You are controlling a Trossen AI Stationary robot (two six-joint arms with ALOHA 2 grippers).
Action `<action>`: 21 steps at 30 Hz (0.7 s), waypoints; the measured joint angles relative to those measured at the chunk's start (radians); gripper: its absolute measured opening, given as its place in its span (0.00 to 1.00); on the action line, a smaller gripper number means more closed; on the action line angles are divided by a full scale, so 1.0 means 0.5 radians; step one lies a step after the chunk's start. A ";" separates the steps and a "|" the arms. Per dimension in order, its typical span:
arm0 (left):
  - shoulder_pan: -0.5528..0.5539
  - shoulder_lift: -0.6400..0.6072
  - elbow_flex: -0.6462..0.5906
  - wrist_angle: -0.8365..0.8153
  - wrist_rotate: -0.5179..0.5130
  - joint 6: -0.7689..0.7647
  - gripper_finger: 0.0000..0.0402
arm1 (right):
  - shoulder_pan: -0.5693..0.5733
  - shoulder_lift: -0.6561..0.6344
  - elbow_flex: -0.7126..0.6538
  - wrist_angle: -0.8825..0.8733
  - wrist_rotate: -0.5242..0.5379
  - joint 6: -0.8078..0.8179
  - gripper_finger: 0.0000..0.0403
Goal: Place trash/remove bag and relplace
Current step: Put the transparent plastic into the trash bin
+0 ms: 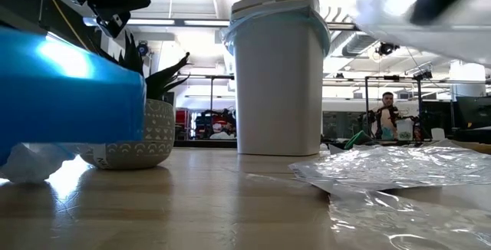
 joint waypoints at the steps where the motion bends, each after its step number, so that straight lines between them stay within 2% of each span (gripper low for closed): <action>1: 0.000 0.000 0.000 0.000 0.000 0.000 0.20 | -0.019 -0.029 0.000 0.000 0.048 -0.034 0.00; 9: 0.000 0.001 0.000 -0.002 0.003 -0.003 0.20 | -0.230 -0.379 0.000 0.000 0.573 -0.508 0.00; 14: 0.000 0.001 0.000 -0.001 0.007 -0.003 0.20 | -0.416 -0.687 0.000 0.118 0.908 -0.948 0.00; 17: 0.000 0.001 0.000 -0.001 0.008 -0.005 0.20 | -0.545 -0.861 0.001 0.380 0.993 -1.408 0.00; 21: 0.000 0.001 0.000 -0.001 0.008 -0.008 0.20 | -0.740 -1.058 0.002 0.716 0.949 -1.999 0.00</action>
